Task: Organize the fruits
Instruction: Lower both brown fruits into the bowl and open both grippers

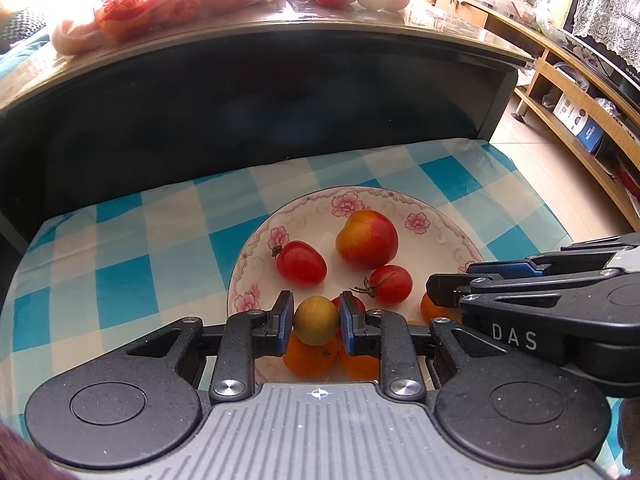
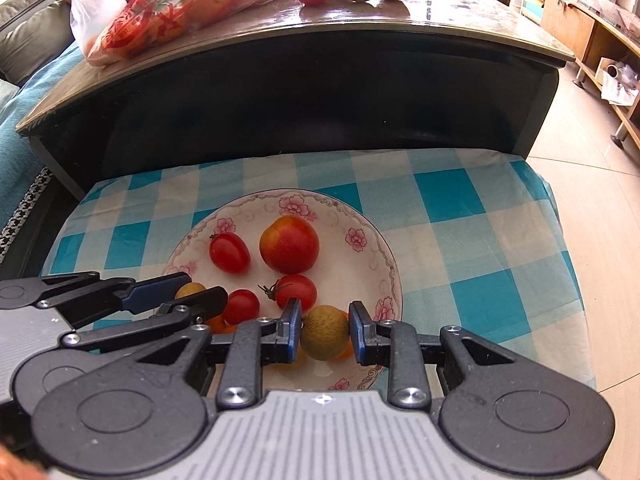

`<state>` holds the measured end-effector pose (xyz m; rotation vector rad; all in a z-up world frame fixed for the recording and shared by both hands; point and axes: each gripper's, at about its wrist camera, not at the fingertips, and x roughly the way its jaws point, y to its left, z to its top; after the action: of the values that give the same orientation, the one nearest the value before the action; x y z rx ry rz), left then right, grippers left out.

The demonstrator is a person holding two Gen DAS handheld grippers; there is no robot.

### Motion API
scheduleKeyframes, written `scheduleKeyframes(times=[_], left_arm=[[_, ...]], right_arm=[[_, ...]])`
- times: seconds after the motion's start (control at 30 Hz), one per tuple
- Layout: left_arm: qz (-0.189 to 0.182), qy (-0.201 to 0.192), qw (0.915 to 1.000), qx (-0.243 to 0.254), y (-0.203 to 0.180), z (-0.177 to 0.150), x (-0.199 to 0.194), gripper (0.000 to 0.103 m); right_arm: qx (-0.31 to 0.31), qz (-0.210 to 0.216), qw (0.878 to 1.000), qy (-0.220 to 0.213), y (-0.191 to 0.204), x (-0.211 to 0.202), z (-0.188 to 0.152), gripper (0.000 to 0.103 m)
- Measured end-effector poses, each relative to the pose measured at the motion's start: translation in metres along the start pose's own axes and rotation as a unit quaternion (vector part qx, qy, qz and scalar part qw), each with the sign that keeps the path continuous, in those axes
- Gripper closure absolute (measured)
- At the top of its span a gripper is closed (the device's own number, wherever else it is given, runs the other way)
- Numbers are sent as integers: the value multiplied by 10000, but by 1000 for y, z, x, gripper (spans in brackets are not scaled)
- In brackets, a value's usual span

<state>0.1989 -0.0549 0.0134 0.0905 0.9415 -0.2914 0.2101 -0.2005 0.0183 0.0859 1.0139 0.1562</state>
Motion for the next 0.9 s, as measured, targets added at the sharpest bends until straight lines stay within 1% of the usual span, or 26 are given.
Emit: scheduleKeyframes(times=[0.5,0.9], left_arm=[[-18,39,9999,-91,1,1,4,72],[28,27,9999,-116,2,0,2,66]], right_arm=[[103,9,9999,-2,-3,7,0,70],[167,-46,9998,-18,-3,5,0,70]])
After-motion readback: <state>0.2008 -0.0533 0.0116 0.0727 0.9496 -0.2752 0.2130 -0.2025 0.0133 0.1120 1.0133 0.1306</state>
